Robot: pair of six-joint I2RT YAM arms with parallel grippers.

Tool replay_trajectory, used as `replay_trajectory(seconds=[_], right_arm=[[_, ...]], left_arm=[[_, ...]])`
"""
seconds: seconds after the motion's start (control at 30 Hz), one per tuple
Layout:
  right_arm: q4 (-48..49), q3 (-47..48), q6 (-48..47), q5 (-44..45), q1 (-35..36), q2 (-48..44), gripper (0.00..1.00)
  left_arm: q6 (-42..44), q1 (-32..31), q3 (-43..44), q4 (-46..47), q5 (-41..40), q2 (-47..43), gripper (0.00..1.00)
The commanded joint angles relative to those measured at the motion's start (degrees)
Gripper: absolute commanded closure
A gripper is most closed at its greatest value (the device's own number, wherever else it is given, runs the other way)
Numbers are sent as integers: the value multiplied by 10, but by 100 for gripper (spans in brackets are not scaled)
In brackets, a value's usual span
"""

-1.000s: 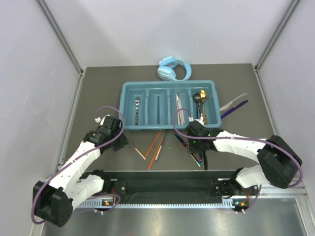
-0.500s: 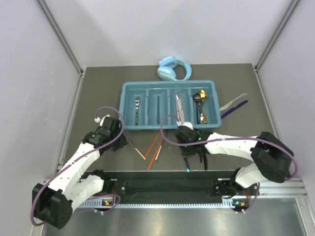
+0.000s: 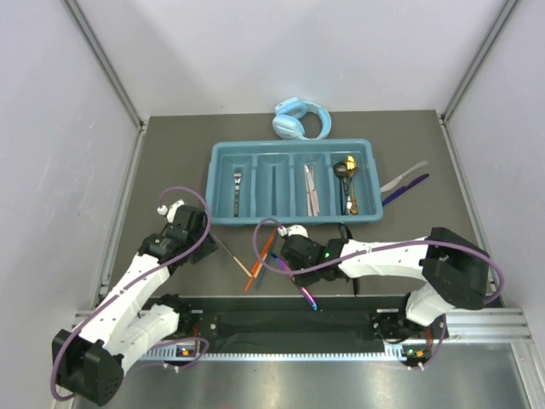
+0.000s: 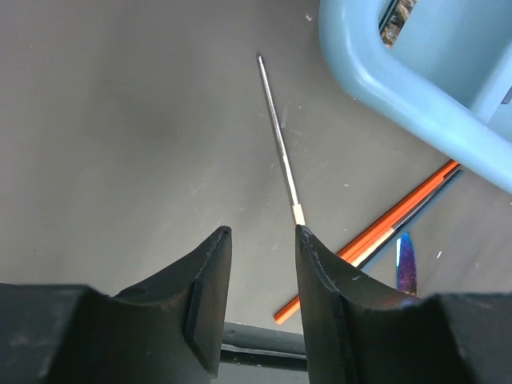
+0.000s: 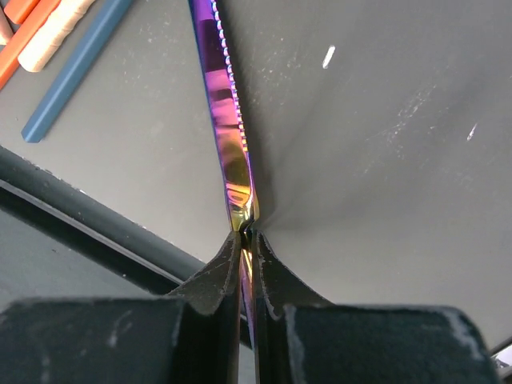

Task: Sort the eating utensils into containers
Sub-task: Pick up the knife at the center of the board.

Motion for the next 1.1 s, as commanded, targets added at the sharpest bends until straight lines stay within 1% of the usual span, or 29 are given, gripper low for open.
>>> replay_trajectory(seconds=[0.0, 0.1, 0.27, 0.4, 0.47, 0.53, 0.67, 0.7, 0.77, 0.8, 0.83, 0.9, 1.07], right_arm=[[-66, 7, 8, -18, 19, 7, 100], [-69, 5, 6, -1, 18, 2, 100], [-66, 12, -2, -8, 13, 41, 100], [-56, 15, -6, -23, 13, 56, 87], [-55, 14, -7, -23, 14, 52, 83], [-57, 14, -10, -23, 14, 51, 77], [-58, 11, -13, -24, 13, 53, 73], [-58, 10, -14, -25, 14, 56, 69], [-58, 12, -15, -24, 14, 68, 69], [-58, 14, -16, -24, 14, 77, 72], [-58, 14, -16, -25, 14, 81, 78], [-51, 11, -12, -26, 14, 88, 100], [-37, -6, -1, -23, 14, 86, 100]], left_arm=[[-2, 1, 2, -5, -13, -5, 57], [-2, 1, 1, -4, -13, -6, 57], [-1, 1, 2, -6, -10, -8, 57], [0, 1, 1, -8, -11, -9, 57], [0, 1, 0, -6, -11, -8, 57], [0, 1, 0, -5, -11, -7, 57], [1, 1, 1, -5, -11, -7, 57], [2, 1, 0, -5, -10, -7, 57], [1, 1, -1, -5, -11, -7, 57], [2, 1, -1, -5, -10, -7, 57], [2, 1, -1, -5, -10, -6, 57], [3, 1, 1, -5, -10, -6, 57], [5, 1, 0, -5, -9, -7, 57]])
